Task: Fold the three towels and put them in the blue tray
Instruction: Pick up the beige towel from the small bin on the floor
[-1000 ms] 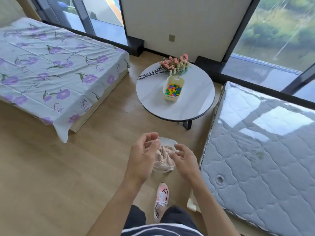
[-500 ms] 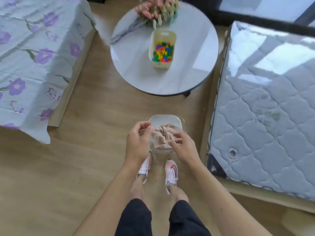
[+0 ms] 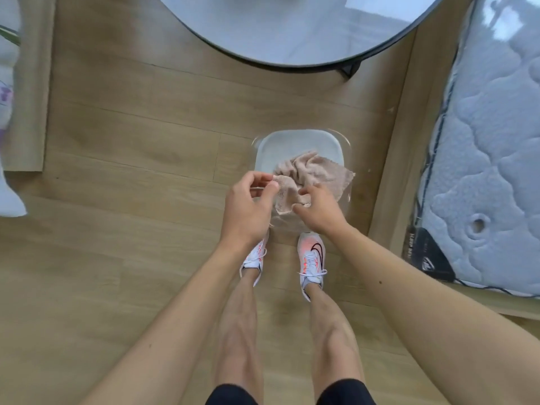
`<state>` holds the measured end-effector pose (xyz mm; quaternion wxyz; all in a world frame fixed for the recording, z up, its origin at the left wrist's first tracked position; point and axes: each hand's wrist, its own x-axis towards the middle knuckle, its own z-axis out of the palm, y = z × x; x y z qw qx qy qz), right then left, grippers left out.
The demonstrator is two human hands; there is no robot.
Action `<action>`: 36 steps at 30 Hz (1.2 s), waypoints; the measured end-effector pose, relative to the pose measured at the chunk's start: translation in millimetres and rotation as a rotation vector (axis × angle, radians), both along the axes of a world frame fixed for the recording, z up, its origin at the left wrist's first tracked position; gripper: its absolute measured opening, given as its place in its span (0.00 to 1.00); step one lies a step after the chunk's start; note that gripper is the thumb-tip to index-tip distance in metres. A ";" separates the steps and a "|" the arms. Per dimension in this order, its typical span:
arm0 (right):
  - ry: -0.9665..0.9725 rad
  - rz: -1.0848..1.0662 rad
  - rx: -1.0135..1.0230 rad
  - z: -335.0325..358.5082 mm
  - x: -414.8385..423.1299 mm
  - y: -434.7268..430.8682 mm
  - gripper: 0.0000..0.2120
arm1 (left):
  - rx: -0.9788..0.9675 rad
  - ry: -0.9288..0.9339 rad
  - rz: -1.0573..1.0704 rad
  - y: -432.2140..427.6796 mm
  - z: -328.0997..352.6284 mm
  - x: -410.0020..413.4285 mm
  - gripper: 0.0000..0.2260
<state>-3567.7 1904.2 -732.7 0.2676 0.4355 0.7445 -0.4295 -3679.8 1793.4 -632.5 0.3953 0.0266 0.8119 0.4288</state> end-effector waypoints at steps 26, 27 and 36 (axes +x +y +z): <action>0.328 -0.372 0.225 -15.6 -11.4 -0.8 0.10 | -0.016 -0.074 -0.042 -5.4 -21.1 0.1 0.08; 0.377 -0.426 0.234 11.3 -10.5 1.8 0.08 | -0.018 -0.076 -0.072 -0.5 -6.8 1.6 0.10; 0.670 -0.691 0.202 264.0 12.5 -5.7 0.13 | 0.203 0.031 -0.385 22.8 165.0 27.3 0.38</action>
